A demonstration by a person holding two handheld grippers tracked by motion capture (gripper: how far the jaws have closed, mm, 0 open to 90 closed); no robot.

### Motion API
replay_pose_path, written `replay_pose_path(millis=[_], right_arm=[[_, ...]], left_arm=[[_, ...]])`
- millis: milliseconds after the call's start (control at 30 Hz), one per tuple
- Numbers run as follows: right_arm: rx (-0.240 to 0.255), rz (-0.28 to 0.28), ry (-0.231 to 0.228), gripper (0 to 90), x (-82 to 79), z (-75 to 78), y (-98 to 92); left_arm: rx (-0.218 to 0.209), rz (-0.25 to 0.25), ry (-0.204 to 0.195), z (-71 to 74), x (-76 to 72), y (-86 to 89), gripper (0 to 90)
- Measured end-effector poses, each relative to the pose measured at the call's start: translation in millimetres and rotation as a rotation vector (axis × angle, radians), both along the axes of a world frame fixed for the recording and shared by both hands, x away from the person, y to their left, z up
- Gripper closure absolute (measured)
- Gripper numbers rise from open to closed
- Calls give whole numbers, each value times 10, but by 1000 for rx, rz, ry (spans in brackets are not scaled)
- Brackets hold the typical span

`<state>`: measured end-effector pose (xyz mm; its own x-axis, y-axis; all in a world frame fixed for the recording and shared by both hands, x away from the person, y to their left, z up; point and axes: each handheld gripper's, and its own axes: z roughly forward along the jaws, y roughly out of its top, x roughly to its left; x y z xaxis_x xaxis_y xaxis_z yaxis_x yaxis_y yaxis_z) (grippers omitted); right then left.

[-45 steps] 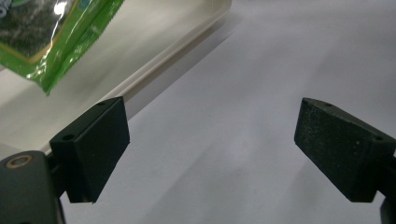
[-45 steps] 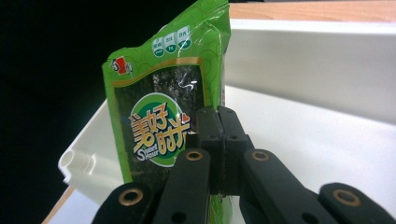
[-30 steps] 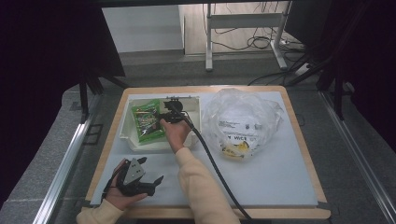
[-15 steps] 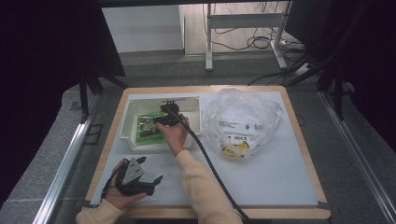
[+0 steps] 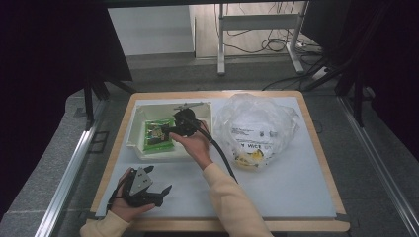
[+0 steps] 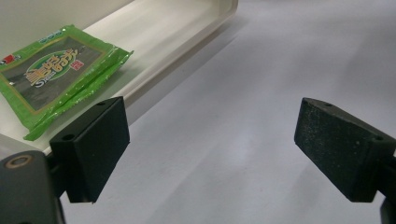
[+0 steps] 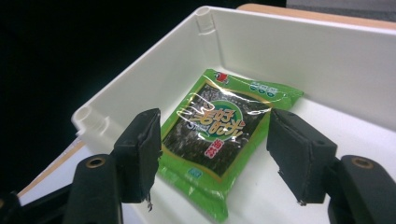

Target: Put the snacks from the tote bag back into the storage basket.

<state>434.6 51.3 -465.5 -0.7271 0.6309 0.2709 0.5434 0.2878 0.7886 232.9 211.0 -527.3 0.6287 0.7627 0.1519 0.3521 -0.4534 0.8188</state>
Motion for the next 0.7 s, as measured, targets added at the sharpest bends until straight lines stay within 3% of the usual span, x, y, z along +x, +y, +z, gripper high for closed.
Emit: replay_pose_path(millis=[433,700], right_arm=[[-23,47,-125,349,-415,256,-587],[-17,67,-154,353,-747,246,-1070]], left_arm=[[34,1,6,-15,22,-7,99],[46,5,13,-34,37,-19,96]])
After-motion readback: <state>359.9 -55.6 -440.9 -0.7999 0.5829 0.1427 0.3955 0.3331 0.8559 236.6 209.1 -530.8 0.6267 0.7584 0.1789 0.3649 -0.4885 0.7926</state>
